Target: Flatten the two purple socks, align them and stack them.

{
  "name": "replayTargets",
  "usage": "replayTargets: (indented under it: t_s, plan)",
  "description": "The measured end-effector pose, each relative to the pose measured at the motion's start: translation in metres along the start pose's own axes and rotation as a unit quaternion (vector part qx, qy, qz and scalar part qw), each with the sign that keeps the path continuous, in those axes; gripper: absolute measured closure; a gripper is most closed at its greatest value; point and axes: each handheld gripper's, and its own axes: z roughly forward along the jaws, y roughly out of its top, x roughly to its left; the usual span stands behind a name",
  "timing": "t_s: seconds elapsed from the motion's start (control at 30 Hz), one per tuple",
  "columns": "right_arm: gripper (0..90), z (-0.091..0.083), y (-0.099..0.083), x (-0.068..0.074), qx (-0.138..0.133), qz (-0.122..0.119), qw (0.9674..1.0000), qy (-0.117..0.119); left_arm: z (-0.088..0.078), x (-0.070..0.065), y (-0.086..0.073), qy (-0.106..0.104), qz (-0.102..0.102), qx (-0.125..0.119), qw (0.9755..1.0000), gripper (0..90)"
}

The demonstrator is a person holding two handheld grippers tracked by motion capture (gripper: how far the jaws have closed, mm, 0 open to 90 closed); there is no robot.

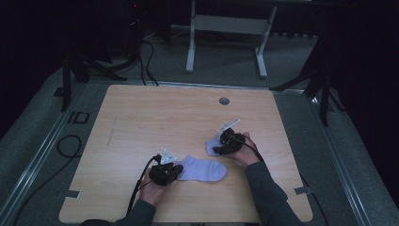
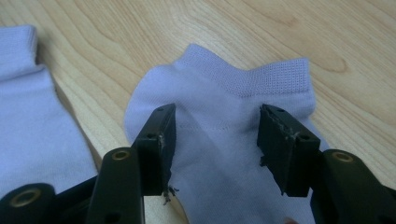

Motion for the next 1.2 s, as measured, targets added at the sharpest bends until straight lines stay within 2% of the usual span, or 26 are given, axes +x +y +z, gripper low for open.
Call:
replayTargets:
  t_s: [0.1,0.2,0.4,0.53,0.7,0.77,1.0,1.2]
  plan:
    - [47.7,0.0,0.0,0.0,0.001,0.004,1.0,0.0,0.0,0.0,0.0,0.001,0.0,0.0,1.0,85.7]
    - [52.5,0.0,0.0,-0.001,-0.002,0.008,1.0,-0.006,0.0,-0.001,0.0,0.001,0.0,0.0,1.0,85.5]
    - [66.0,-0.001,-0.001,-0.006,-0.005,0.018,0.9998,-0.012,0.0,-0.001,0.0,0.0,-0.001,0.0,1.0,85.0]
    - [81.4,-0.002,-0.001,-0.008,-0.005,0.029,0.9993,-0.022,0.0,-0.001,0.0,0.001,-0.002,0.0,1.0,84.9]
    - [84.2,-0.003,-0.001,-0.011,-0.004,0.058,0.9983,-0.011,0.0,-0.002,0.0,0.0,-0.003,0.0,1.0,84.5]
    - [84.3,-0.006,0.0,-0.009,-0.008,0.055,0.9984,-0.011,0.0,-0.002,-0.001,0.0,-0.004,0.0,1.0,84.5]
    - [84.9,-0.033,0.002,-0.001,-0.05,0.042,0.9978,-0.008,0.0,-0.004,-0.001,0.0,-0.003,0.0,1.0,84.3]
    - [85.2,-0.062,0.002,0.006,-0.098,0.04,0.9943,0.009,0.0,-0.005,-0.001,0.001,-0.003,0.0,1.0,84.2]
